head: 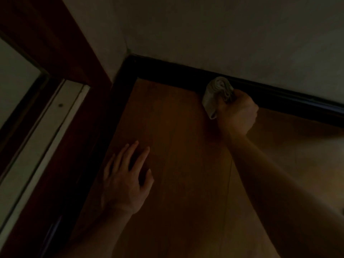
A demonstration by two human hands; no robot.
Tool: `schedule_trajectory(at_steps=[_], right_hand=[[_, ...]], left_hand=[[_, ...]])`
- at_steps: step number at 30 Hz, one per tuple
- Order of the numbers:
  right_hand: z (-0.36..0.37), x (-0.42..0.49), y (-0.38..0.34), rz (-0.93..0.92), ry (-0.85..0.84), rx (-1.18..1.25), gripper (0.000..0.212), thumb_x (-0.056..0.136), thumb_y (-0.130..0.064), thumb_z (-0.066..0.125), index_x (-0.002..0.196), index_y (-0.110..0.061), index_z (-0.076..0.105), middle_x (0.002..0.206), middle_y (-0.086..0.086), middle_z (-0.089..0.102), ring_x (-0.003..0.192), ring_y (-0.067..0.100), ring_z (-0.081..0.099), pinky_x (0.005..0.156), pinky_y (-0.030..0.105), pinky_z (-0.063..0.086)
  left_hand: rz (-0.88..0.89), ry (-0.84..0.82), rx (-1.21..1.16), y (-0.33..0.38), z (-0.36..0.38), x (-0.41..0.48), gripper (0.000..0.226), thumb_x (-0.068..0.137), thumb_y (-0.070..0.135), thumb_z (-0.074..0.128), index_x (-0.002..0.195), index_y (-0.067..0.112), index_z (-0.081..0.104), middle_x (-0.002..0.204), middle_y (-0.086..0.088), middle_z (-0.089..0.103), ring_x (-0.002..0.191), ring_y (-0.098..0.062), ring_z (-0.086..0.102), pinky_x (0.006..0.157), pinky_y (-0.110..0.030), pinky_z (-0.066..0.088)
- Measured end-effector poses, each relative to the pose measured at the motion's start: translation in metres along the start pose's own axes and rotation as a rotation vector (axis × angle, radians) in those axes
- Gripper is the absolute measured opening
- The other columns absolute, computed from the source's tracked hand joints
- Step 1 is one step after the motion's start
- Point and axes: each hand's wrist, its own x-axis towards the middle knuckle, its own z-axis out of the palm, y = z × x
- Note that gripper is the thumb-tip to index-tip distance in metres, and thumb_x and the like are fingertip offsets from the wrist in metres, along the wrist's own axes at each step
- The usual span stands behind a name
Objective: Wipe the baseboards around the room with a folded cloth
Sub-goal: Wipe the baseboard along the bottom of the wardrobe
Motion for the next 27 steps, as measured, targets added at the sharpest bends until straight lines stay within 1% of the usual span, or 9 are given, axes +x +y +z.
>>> schedule_trajectory(at_steps=[2, 4, 8, 13, 17, 19, 22, 24, 27], right_hand=[[0.005, 0.001, -0.005, -0.036, -0.035, 0.005, 0.023, 0.086, -0.037, 0.062, 0.075, -0.017, 0.061, 0.077, 0.003, 0.064, 0.076, 0.026, 0.065, 0.063, 0.035, 0.051], [0.006, 0.003, -0.005, -0.052, -0.053, -0.003, 0.026, 0.087, -0.039, 0.062, 0.074, -0.017, 0.06, 0.078, 0.004, 0.065, 0.075, 0.025, 0.064, 0.064, 0.035, 0.052], [0.002, 0.003, 0.005, -0.021, 0.009, 0.013, 0.027, 0.086, -0.039, 0.062, 0.071, -0.018, 0.056, 0.074, 0.002, 0.063, 0.073, 0.025, 0.064, 0.063, 0.036, 0.054], [0.004, 0.003, -0.005, -0.045, -0.058, -0.015, 0.023, 0.089, -0.035, 0.063, 0.075, -0.017, 0.059, 0.071, -0.003, 0.056, 0.068, 0.016, 0.054, 0.06, 0.03, 0.042], [0.006, 0.002, -0.002, -0.022, -0.031, 0.036, 0.028, 0.087, -0.032, 0.061, 0.066, -0.017, 0.053, 0.068, 0.002, 0.06, 0.065, 0.022, 0.062, 0.056, 0.033, 0.05], [0.016, 0.0, -0.013, -0.041, -0.061, 0.047, 0.031, 0.088, -0.031, 0.062, 0.063, -0.016, 0.051, 0.067, 0.002, 0.059, 0.064, 0.021, 0.061, 0.052, 0.027, 0.042], [0.035, -0.006, -0.037, -0.105, -0.145, 0.032, 0.029, 0.091, -0.031, 0.062, 0.071, -0.011, 0.059, 0.073, 0.002, 0.06, 0.065, 0.017, 0.057, 0.048, 0.022, 0.031], [0.047, -0.009, -0.048, -0.147, -0.18, 0.03, 0.028, 0.091, -0.031, 0.062, 0.074, -0.009, 0.061, 0.077, 0.003, 0.062, 0.068, 0.017, 0.059, 0.05, 0.023, 0.036], [0.055, -0.01, -0.05, -0.187, -0.183, 0.029, 0.03, 0.09, -0.034, 0.063, 0.071, -0.011, 0.057, 0.078, 0.004, 0.063, 0.071, 0.02, 0.062, 0.056, 0.028, 0.048]], left_hand=[[0.006, 0.004, 0.009, 0.0, 0.0, 0.0, 0.061, 0.093, 0.054, 0.035, 0.149, 0.034, 0.043, 0.162, 0.002, 0.033, 0.149, -0.02, 0.025, 0.117, -0.052, 0.023], [0.01, 0.008, 0.014, 0.0, 0.0, -0.001, 0.06, 0.093, 0.054, 0.034, 0.15, 0.035, 0.041, 0.162, 0.002, 0.032, 0.149, -0.019, 0.024, 0.118, -0.05, 0.022], [0.006, 0.009, 0.018, 0.0, 0.0, -0.001, 0.061, 0.092, 0.054, 0.035, 0.149, 0.034, 0.043, 0.162, 0.002, 0.033, 0.149, -0.02, 0.026, 0.118, -0.051, 0.023], [0.012, 0.009, 0.032, -0.001, 0.001, 0.0, 0.062, 0.092, 0.055, 0.034, 0.15, 0.034, 0.041, 0.162, 0.0, 0.032, 0.149, -0.022, 0.027, 0.116, -0.052, 0.024], [0.012, 0.015, 0.018, 0.0, 0.001, 0.001, 0.063, 0.093, 0.055, 0.034, 0.151, 0.033, 0.04, 0.161, 0.0, 0.032, 0.148, -0.024, 0.028, 0.114, -0.055, 0.026], [0.017, 0.02, 0.019, 0.001, 0.001, 0.001, 0.063, 0.092, 0.054, 0.035, 0.151, 0.032, 0.042, 0.161, -0.001, 0.033, 0.147, -0.024, 0.028, 0.113, -0.054, 0.026], [0.017, 0.01, 0.025, 0.0, 0.0, 0.001, 0.063, 0.092, 0.054, 0.035, 0.151, 0.032, 0.043, 0.161, -0.001, 0.033, 0.148, -0.024, 0.028, 0.114, -0.052, 0.024], [0.014, 0.001, 0.02, 0.0, -0.001, 0.001, 0.064, 0.092, 0.055, 0.036, 0.151, 0.033, 0.042, 0.162, 0.0, 0.033, 0.148, -0.024, 0.027, 0.114, -0.053, 0.024], [0.011, -0.006, 0.005, 0.0, -0.001, 0.002, 0.065, 0.09, 0.056, 0.039, 0.152, 0.035, 0.04, 0.162, 0.0, 0.033, 0.149, -0.024, 0.027, 0.113, -0.055, 0.026]])
